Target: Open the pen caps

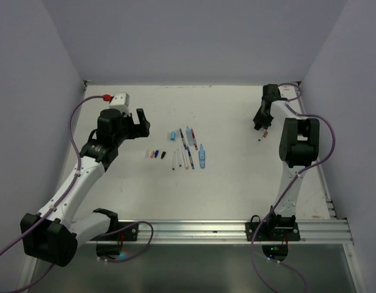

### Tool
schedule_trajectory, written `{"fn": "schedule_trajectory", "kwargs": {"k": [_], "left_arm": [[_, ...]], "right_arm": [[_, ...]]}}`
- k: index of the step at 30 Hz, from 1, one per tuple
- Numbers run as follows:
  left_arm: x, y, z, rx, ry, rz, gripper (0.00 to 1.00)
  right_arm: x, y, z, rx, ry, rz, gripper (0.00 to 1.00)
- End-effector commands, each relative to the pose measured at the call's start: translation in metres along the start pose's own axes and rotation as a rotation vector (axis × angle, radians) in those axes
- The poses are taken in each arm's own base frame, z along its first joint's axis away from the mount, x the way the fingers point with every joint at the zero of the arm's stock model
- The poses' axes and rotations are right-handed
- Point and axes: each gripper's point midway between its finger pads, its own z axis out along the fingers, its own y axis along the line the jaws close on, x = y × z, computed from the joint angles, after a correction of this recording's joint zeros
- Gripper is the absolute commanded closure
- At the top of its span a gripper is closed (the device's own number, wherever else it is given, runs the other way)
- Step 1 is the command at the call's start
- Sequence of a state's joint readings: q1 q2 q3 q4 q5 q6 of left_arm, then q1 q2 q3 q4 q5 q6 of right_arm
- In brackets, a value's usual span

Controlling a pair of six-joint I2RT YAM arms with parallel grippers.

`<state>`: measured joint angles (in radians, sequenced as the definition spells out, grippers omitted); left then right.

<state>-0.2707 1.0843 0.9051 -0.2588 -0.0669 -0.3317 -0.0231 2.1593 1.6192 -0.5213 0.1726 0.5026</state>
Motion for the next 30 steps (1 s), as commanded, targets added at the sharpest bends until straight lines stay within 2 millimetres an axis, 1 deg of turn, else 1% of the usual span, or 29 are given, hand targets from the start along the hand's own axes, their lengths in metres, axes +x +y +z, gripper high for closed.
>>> {"fn": "schedule_trajectory", "kwargs": {"k": [1,2,3,5,6,8,9,10,11,12,13,14,15,16,17,18,19,20,21,22,23,24,25,26,28,29,30], "left_arm": [[-0.014,-0.013,0.002,0.068,-0.047,-0.026,0.0],[-0.016,-0.015,0.003,0.077,-0.054,-0.029,0.0],[-0.017,-0.02,0.002,0.1,-0.052,-0.031,0.0],[-0.015,-0.029,0.004,0.144,-0.034,-0.049,0.0],[-0.018,-0.033,0.004,0.164,-0.037,-0.055,0.0],[-0.018,-0.044,0.004,0.218,-0.025,-0.075,0.0],[-0.022,-0.049,0.004,0.24,-0.029,-0.079,0.0],[-0.022,-0.056,0.003,0.277,-0.016,-0.094,0.0],[-0.021,-0.06,0.005,0.297,-0.005,-0.1,0.0],[-0.026,-0.065,0.005,0.32,-0.009,-0.107,0.0],[-0.025,-0.071,0.006,0.348,0.01,-0.127,0.0],[-0.028,-0.077,0.006,0.373,0.012,-0.135,0.0],[-0.028,-0.084,0.004,0.415,0.022,-0.142,0.0],[-0.029,-0.089,0.006,0.436,0.028,-0.16,0.0],[-0.03,-0.092,0.006,0.452,0.032,-0.169,0.0],[-0.033,-0.098,0.004,0.483,0.035,-0.174,0.0],[-0.033,-0.1,0.007,0.492,0.042,-0.189,0.0],[-0.035,-0.102,0.008,0.502,0.043,-0.193,0.0],[-0.035,-0.105,0.007,0.517,0.046,-0.198,0.02],[-0.037,-0.107,0.009,0.528,0.044,-0.208,0.03],[-0.037,-0.109,0.01,0.536,0.046,-0.214,0.04],[-0.036,-0.11,0.01,0.543,0.054,-0.229,0.05],[-0.034,-0.111,0.012,0.545,0.062,-0.236,0.07],[-0.04,-0.114,0.013,0.561,0.039,-0.238,0.07],[-0.041,-0.118,0.013,0.581,0.045,-0.26,0.1],[-0.04,-0.118,0.014,0.586,0.049,-0.268,0.11],[-0.04,-0.12,0.015,0.59,0.054,-0.282,0.12]], "right_arm": [[0.02,0.009,-0.002,-0.06,0.049,-0.037,0.94],[0.023,0.014,-0.006,-0.078,0.051,-0.052,0.97],[0.033,0.032,-0.015,-0.112,0.051,-0.094,0.99],[0.039,0.047,-0.025,-0.158,0.048,-0.144,1.0],[0.047,0.062,-0.038,-0.194,0.038,-0.198,1.0],[0.053,0.086,-0.054,-0.265,0.009,-0.254,1.0],[0.067,0.103,-0.066,-0.301,0.002,-0.315,1.0],[0.065,0.116,-0.082,-0.345,-0.035,-0.337,1.0],[0.069,0.127,-0.094,-0.379,-0.055,-0.365,1.0],[0.085,0.141,-0.106,-0.414,-0.061,-0.423,1.0],[0.082,0.154,-0.126,-0.46,-0.109,-0.447,1.0],[0.102,0.17,-0.142,-0.521,-0.107,-0.506,1.0],[0.105,0.18,-0.154,-0.559,-0.142,-0.548,1.0],[0.105,0.189,-0.177,-0.607,-0.186,-0.572,1.0],[0.111,0.195,-0.188,-0.64,-0.204,-0.605,1.0],[0.126,0.208,-0.204,-0.695,-0.226,-0.655,1.0],[0.132,0.213,-0.215,-0.727,-0.246,-0.679,1.0],[0.133,0.218,-0.233,-0.764,-0.279,-0.694,1.0],[0.146,0.225,-0.244,-0.804,-0.294,-0.733,1.0],[0.152,0.229,-0.252,-0.836,-0.304,-0.754,1.0],[0.154,0.231,-0.266,-0.87,-0.328,-0.766,1.0],[0.167,0.236,-0.275,-0.903,-0.344,-0.806,1.0],[0.173,0.238,-0.282,-0.924,-0.356,-0.825,1.0],[0.182,0.24,-0.291,-0.948,-0.366,-0.848,1.0],[0.187,0.244,-0.3,-0.977,-0.39,-0.864,1.0],[0.194,0.245,-0.303,-0.991,-0.389,-0.871,1.0],[0.194,0.247,-0.31,-1.009,-0.404,-0.871,1.0]]}}
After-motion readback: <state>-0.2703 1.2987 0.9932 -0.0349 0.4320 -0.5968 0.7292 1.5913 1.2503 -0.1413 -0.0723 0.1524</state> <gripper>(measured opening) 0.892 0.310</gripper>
